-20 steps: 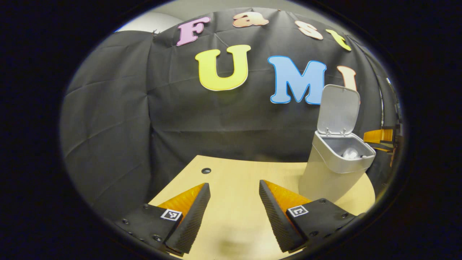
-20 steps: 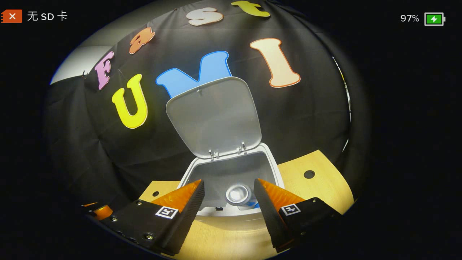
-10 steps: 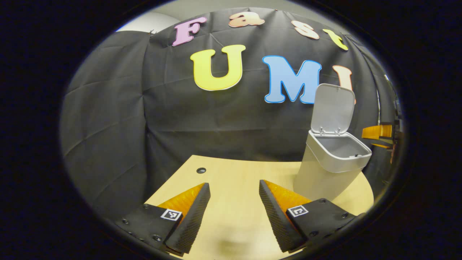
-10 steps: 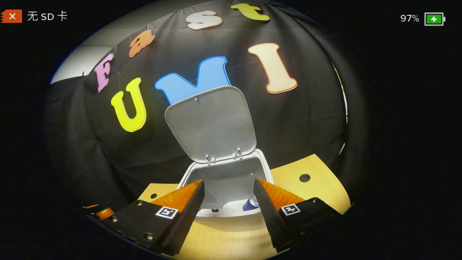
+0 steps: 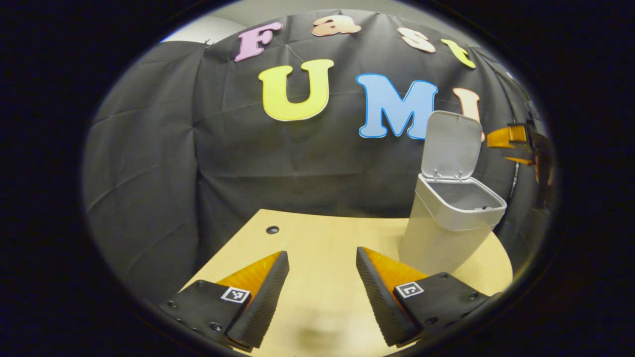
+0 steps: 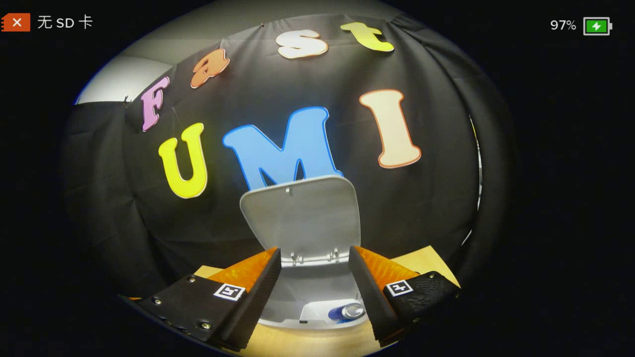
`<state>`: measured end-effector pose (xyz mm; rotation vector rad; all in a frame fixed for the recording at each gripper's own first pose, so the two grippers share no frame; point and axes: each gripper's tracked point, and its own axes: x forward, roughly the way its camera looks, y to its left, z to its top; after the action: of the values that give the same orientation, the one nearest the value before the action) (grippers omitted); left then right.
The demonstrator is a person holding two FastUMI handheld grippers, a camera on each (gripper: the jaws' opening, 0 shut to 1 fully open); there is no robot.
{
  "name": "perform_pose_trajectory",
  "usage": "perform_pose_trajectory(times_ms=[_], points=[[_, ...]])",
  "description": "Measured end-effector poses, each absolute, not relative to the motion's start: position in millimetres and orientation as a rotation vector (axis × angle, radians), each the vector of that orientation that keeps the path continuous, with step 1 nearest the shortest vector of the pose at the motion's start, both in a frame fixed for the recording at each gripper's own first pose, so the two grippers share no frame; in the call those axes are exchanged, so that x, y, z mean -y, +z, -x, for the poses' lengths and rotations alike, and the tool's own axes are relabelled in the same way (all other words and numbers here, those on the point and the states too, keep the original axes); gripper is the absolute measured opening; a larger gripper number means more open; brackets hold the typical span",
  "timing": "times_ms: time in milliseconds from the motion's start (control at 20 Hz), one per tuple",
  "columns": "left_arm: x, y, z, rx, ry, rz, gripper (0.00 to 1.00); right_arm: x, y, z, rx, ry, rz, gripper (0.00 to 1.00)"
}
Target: Press the lid of the desktop garbage bin to open it, pick up the crumpled paper on the desktop and throw it into the bin, then pick up the pop can on the desktop and drop it into the bin, and finally close the garbage bin lid.
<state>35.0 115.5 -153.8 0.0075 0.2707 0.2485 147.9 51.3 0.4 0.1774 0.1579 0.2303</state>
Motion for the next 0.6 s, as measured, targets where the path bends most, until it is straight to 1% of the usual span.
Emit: perform_pose_trajectory(times_ms=[50,100,150,200,250,300,400,450,600], points=[[-118,-153,-35,-0.269,0.253,-0.010,0.84,-52,11,-152,-0.137,0.230,-0.182,0.88],[-120,-154,-33,-0.268,0.258,-0.012,0.98,-53,20,-157,-0.120,0.229,-0.184,0.88],[-121,-156,-31,-0.268,0.261,-0.013,0.98,-54,27,-162,-0.110,0.227,-0.181,0.88],[-124,-156,-30,-0.268,0.263,-0.010,0.91,-53,33,-166,-0.101,0.223,-0.180,0.88],[-126,-157,-28,-0.269,0.265,-0.005,0.91,-53,41,-171,-0.089,0.219,-0.184,0.88],[-128,-159,-26,-0.269,0.268,0.002,0.84,-54,48,-175,-0.076,0.219,-0.192,0.87],[-132,-161,-26,-0.272,0.274,0.014,0.84,-56,61,-184,-0.056,0.214,-0.191,0.87],[-133,-162,-26,-0.274,0.276,0.016,0.91,-57,67,-188,-0.049,0.213,-0.182,0.87],[-136,-167,-25,-0.279,0.278,0.022,0.91,-58,82,-200,-0.027,0.207,-0.142,0.87]])
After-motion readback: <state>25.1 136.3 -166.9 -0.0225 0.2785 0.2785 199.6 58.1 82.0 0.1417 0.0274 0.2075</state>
